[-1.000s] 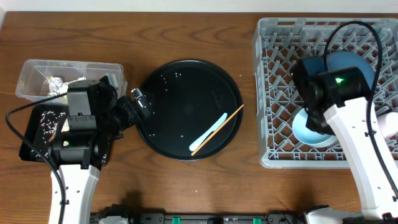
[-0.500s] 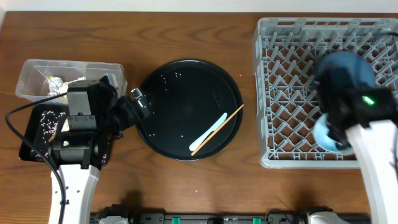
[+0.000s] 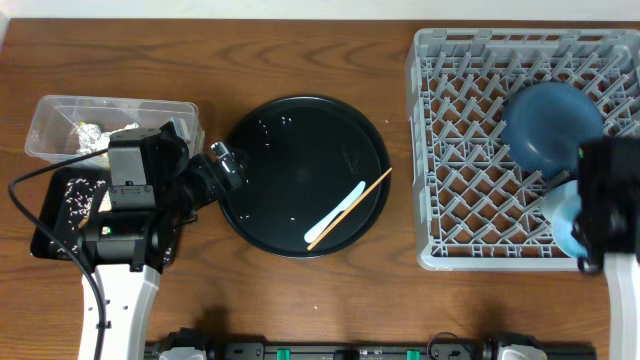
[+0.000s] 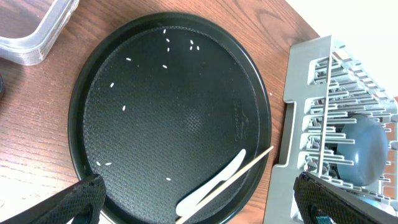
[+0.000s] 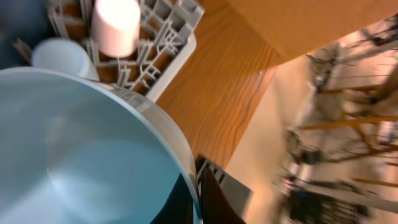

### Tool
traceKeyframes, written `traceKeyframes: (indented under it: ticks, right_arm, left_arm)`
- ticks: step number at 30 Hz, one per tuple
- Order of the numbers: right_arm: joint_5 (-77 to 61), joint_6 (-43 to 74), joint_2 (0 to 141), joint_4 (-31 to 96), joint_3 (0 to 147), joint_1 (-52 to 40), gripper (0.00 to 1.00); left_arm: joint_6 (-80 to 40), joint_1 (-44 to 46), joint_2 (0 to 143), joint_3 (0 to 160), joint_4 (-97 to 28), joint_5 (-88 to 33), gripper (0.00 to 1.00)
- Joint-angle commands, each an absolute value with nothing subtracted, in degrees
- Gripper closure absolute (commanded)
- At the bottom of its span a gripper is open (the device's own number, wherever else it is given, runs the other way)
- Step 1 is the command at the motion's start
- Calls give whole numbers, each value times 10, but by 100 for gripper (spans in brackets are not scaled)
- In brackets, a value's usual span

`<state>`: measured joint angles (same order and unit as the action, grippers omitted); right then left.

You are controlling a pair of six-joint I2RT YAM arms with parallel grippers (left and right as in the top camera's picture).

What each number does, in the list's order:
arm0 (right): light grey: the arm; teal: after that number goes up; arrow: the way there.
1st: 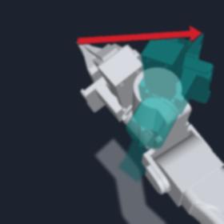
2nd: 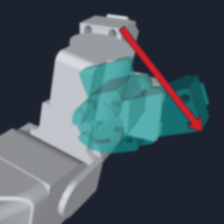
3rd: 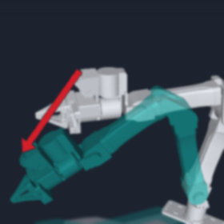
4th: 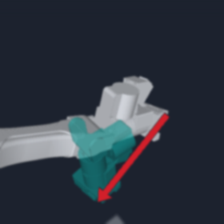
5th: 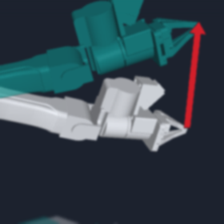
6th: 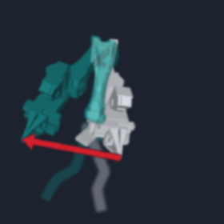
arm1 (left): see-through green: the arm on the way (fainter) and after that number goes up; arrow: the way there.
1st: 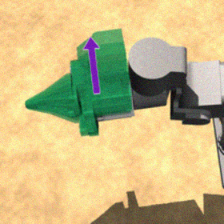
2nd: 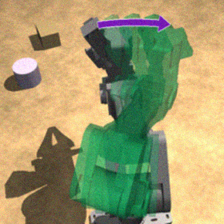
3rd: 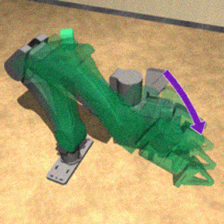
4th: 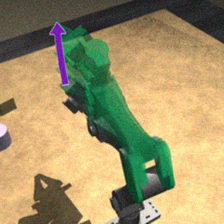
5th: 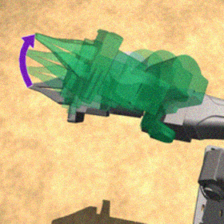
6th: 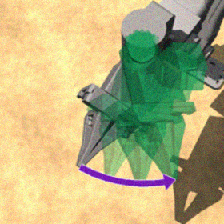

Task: Sort waste into correct bins and load items into the dishwasher rack
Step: 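Lower the light-blue bowl upside down into the rack's right side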

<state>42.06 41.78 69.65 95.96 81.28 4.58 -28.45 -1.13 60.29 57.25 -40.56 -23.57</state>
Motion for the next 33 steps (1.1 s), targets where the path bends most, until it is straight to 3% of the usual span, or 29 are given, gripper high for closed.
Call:
traceKeyframes:
  ticks: [1,33]
  right_arm:
    - [437,433,761,959,812,50,99]
    - [481,456,1091,975,813,-200,99]
  left_arm:
    - [-277,-14,603,581,-407,-230,2]
    - [-277,-14,603,581,-407,-230,2]
